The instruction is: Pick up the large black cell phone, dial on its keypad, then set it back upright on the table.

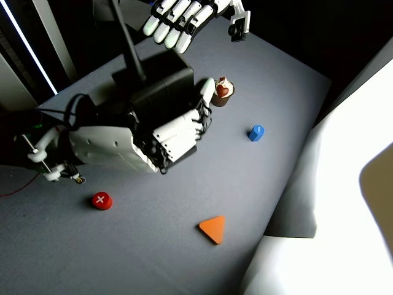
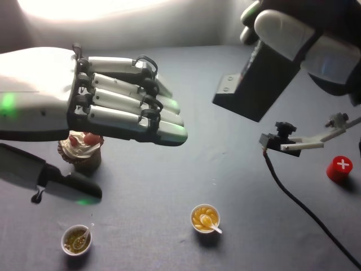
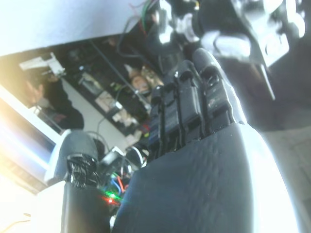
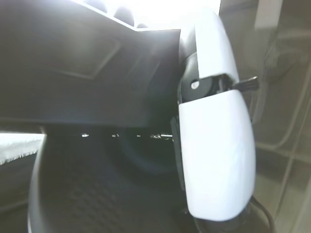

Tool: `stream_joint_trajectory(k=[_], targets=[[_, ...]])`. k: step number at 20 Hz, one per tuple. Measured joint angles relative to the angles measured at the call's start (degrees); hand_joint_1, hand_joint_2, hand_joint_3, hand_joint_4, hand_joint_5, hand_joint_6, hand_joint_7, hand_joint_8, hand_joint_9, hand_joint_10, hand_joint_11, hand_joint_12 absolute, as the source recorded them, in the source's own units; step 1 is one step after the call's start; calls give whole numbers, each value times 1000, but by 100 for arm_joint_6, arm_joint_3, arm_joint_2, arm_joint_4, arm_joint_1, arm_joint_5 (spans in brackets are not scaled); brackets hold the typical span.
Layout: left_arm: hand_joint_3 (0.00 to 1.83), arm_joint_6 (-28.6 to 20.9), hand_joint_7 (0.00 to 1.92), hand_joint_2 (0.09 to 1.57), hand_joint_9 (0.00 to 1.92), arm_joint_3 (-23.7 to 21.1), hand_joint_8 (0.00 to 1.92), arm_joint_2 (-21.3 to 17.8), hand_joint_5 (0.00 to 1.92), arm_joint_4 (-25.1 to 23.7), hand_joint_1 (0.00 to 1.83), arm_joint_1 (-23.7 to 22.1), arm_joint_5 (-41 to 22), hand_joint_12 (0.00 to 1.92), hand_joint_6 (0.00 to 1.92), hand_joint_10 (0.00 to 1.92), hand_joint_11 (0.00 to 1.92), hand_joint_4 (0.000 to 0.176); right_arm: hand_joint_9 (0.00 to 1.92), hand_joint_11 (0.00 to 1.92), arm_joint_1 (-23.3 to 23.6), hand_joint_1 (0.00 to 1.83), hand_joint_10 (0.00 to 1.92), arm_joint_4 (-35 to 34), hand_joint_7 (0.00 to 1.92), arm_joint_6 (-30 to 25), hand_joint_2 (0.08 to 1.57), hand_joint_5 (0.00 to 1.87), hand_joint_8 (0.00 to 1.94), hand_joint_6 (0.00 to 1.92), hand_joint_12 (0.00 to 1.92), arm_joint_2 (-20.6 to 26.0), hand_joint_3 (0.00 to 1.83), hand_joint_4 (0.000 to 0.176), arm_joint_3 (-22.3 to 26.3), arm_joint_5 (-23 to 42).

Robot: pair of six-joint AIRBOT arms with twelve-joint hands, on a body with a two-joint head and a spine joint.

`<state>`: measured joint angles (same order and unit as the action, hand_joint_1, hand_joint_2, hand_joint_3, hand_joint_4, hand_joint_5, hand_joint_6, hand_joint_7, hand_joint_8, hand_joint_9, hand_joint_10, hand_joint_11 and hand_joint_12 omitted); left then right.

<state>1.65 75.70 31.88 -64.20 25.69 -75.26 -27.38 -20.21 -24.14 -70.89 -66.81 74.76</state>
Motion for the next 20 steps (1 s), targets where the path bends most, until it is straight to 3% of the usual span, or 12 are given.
stream_joint_trajectory(k=[1, 2, 3, 4, 5, 6, 7, 8, 14, 16, 18, 20], targets=[[2, -17, 741, 1293, 755, 9, 11, -2, 183, 68, 901, 0, 24, 1553, 0, 934, 484, 91, 940, 922, 11, 1396, 1242, 170, 890, -105, 1133, 869, 1047, 1022, 1369, 72, 3, 0, 116, 31], [0, -26, 790, 1270, 641, 20, 30, -2, 159, 140, 965, 0, 68, 1692, 0, 1300, 520, 90, 943, 933, 11, 1379, 1262, 256, 905, -144, 1135, 869, 1039, 1027, 1307, 98, 0, 0, 186, 37], [6, -90, 735, 1242, 584, 79, 1126, 0, 123, 236, 1219, 0, 136, 1875, 7, 1620, 473, 98, 942, 957, 11, 1375, 1283, 323, 913, -155, 1140, 835, 1049, 1040, 1315, 131, 1, 0, 299, 20], [6, -157, 660, 1273, 589, 136, 1449, -2, 103, 310, 1259, 0, 160, 1912, 3, 1801, 519, 103, 946, 966, 11, 1374, 1281, 332, 917, -155, 1141, 823, 1046, 1054, 1319, 181, 1, 0, 396, 7], [4, -254, 647, 1280, 651, 168, 1531, -2, 95, 341, 1276, 0, 190, 1919, 2, 1897, 678, 103, 950, 960, 11, 1373, 1274, 334, 905, -157, 1141, 831, 1065, 1043, 1318, 223, 0, 0, 455, -4], [4, -299, 647, 1280, 651, 179, 1531, -2, 95, 380, 1276, 4, 247, 1919, 2, 1897, 678, 103, 950, 960, 11, 1373, 1274, 334, 905, -157, 1141, 831, 1065, 1043, 1318, 262, 0, 0, 503, 2], [0, -302, 697, 1258, 925, 179, 1512, 0, 83, 490, 1304, 50, 343, 1921, 4, 1920, 1023, 91, 942, 960, 22, 1372, 1287, 319, 896, -160, 1146, 823, 1077, 1058, 1343, 302, 0, 0, 560, 15], [0, -280, 712, 1251, 1007, 179, 1512, 0, 88, 531, 1315, 92, 442, 1921, 6, 1921, 1045, 91, 945, 972, 31, 1371, 1288, 284, 906, -157, 1146, 806, 1054, 1082, 1352, 343, 0, 0, 634, 13], [0, -138, 676, 1269, 1022, 269, 1575, 28, 34, 767, 1309, 234, 887, 1921, 3, 1921, 1023, 68, 919, 885, -136, 1372, 1308, 533, 910, -334, 1143, 848, 1066, 1032, 1375, 728, 1, 0, 1056, 76], [4, -83, 659, 1277, 985, 385, 1597, 103, 23, 765, 1306, 271, 990, 1921, 2, 1921, 898, 73, 934, 908, -223, 1371, 1284, 568, 886, -339, 1147, 824, 1095, 1072, 1332, 767, 1, 0, 1137, 33], [4, -11, 662, 1276, 948, 474, 1593, 160, 23, 837, 1307, 280, 1034, 1921, 1, 1921, 794, 59, 901, 906, -310, 1368, 1344, 688, 871, -348, 1157, 821, 1142, 1055, 1387, 772, 0, 0, 1134, 33], [2, 63, 672, 1272, 939, 562, 1577, 234, 16, 1067, 1307, 282, 1060, 1921, 5, 1921, 890, 77, 911, 845, -511, 1373, 1313, 769, 900, -350, 1140, 885, 1097, 982, 1359, 772, 0, 0, 1130, 61]])
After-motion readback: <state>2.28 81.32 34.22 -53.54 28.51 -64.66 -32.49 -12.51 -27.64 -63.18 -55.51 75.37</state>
